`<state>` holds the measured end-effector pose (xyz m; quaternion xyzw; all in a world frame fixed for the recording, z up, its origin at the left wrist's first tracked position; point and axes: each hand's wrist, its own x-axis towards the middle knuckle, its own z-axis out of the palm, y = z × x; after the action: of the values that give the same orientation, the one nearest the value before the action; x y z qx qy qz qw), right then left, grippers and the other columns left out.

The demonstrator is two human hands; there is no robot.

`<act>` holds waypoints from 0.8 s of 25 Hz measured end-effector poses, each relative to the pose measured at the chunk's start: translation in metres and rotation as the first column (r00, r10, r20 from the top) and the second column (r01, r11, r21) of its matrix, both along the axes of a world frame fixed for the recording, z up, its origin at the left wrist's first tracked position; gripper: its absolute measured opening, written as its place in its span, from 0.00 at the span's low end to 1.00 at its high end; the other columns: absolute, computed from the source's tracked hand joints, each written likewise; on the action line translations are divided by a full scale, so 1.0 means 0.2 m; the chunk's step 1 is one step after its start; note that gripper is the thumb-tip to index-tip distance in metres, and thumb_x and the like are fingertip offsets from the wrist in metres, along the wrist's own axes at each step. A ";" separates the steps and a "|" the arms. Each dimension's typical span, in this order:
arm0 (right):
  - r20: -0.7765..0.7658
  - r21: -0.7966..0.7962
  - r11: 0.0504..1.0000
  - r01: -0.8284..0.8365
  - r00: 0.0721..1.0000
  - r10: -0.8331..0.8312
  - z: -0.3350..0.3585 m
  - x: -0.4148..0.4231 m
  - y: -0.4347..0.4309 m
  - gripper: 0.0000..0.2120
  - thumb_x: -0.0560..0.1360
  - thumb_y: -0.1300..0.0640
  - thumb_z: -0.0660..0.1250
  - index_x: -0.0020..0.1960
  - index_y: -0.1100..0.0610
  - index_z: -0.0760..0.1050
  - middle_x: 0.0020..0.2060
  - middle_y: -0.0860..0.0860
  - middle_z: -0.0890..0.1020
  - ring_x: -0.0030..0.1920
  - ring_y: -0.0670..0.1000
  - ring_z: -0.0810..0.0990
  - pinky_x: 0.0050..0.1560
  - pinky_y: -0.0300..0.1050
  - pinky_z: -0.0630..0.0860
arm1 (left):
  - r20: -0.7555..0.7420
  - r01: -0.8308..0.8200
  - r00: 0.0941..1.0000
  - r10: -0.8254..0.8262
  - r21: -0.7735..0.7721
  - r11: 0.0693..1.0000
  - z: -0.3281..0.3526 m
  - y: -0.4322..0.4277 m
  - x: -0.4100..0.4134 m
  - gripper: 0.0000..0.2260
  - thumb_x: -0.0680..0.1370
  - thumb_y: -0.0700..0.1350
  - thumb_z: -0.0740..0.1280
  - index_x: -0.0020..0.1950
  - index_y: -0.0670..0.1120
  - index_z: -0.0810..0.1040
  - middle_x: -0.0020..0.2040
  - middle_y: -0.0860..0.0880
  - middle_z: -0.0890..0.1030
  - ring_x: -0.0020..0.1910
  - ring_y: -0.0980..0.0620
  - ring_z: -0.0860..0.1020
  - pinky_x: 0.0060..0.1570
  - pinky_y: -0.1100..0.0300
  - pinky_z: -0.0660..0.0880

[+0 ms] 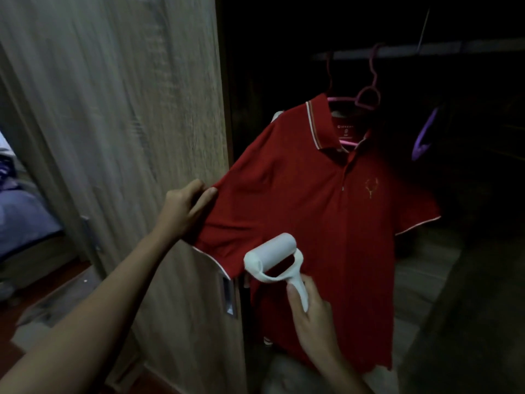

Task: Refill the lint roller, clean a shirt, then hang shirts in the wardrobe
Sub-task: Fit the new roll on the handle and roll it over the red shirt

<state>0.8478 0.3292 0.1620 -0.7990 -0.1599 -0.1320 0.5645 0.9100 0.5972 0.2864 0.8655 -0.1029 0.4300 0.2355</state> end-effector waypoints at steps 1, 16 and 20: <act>0.021 -0.035 0.999 -0.003 1.000 0.003 0.00 0.02 0.05 0.02 0.77 0.50 0.61 0.47 0.45 0.72 0.28 0.45 0.78 0.28 0.45 0.77 0.26 0.30 0.64 | -0.003 0.027 1.000 -0.027 -0.003 1.000 0.00 0.01 0.02 0.23 0.75 0.57 0.58 0.36 0.37 0.70 0.27 0.42 0.72 0.26 0.55 0.68 0.29 0.60 0.63; 0.005 0.116 0.991 0.060 0.998 -0.060 -0.04 0.12 0.40 0.08 0.78 0.49 0.59 0.40 0.47 0.67 0.28 0.40 0.78 0.28 0.38 0.75 0.29 0.37 0.63 | 0.044 0.132 0.990 -0.132 0.015 0.991 0.02 0.11 0.10 0.19 0.77 0.53 0.61 0.30 0.43 0.67 0.24 0.53 0.63 0.26 0.57 0.63 0.26 0.67 0.60; 0.094 0.126 0.978 0.169 0.979 -0.181 0.31 0.39 0.36 0.09 0.79 0.53 0.58 0.40 0.51 0.68 0.25 0.47 0.71 0.26 0.39 0.71 0.30 0.41 0.61 | 0.031 0.162 0.986 -0.163 0.020 0.987 0.04 0.11 0.10 0.20 0.77 0.51 0.61 0.29 0.40 0.67 0.24 0.49 0.63 0.26 0.58 0.62 0.26 0.68 0.59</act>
<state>0.9252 0.4004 0.2242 -0.7673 -0.1103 -0.2324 0.5874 0.9299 0.6194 0.2937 0.8493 -0.1807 0.4222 0.2604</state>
